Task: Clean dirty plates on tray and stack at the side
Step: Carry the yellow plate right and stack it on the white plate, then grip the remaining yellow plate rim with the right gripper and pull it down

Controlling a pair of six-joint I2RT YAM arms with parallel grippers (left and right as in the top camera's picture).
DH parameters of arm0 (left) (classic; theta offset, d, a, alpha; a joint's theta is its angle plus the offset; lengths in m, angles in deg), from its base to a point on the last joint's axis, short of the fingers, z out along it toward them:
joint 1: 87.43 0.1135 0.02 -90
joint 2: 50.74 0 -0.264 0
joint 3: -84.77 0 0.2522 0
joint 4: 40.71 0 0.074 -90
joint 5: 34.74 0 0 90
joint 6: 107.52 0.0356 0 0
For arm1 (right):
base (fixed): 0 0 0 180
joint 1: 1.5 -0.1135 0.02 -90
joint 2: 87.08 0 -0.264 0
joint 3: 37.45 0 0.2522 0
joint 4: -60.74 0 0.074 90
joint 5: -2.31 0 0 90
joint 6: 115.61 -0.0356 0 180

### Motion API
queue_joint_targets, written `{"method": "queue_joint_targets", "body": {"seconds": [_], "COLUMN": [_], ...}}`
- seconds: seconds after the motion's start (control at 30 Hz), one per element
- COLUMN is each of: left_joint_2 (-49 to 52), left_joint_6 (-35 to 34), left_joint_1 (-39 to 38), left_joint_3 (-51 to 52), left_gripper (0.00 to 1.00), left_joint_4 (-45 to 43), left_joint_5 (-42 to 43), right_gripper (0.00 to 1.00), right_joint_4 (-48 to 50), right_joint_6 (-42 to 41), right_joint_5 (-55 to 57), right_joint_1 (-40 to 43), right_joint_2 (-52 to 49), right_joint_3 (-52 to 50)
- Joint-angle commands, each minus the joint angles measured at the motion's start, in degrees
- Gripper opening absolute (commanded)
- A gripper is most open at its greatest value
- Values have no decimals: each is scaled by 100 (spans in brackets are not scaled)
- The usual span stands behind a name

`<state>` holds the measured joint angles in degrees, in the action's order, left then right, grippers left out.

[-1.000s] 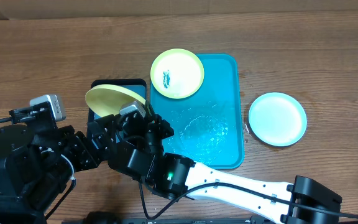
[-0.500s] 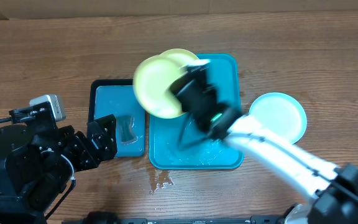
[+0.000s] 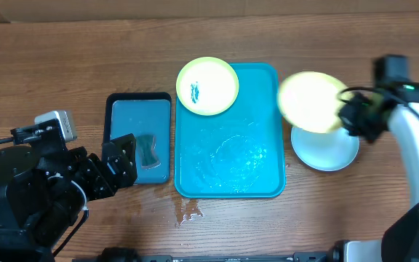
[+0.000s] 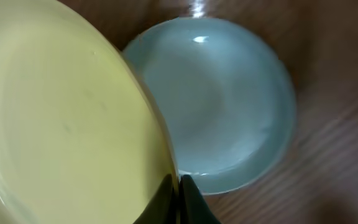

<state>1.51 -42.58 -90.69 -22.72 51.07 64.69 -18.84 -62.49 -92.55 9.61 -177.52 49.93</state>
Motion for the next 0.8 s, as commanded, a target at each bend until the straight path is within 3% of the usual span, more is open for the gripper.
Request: {"method": "queue_joint_targets", "body": {"seconds": [0.0, 0.3, 0.43, 0.53, 0.67, 0.77], "left_joint_2": [13, 13, 13, 13, 13, 13], "left_joint_6": [85, 85, 85, 85, 85, 85], "left_joint_1": [35, 35, 35, 35, 35, 35], "left_joint_3": [-59, -59, -59, -59, -59, -59], "left_gripper": [100, 100, 100, 100, 100, 100], "left_joint_4": [-17, -17, -17, -17, -17, -17], "left_joint_5": [4, 4, 4, 4, 4, 4], "right_gripper": [4, 4, 29, 34, 41, 45], "right_joint_4": [-11, 841, 776, 627, 654, 822], "right_joint_6": [50, 398, 564, 721, 1537, 1919], "right_joint_5": [181, -219, -428, -597, -1268, -1314], "right_joint_1": [664, 835, 710, 538, -94, -1106], "right_joint_2": [87, 90, 155, 343, 669, 752], "right_joint_3": [-457, -1753, -1602, -1248, -678, -63]}}
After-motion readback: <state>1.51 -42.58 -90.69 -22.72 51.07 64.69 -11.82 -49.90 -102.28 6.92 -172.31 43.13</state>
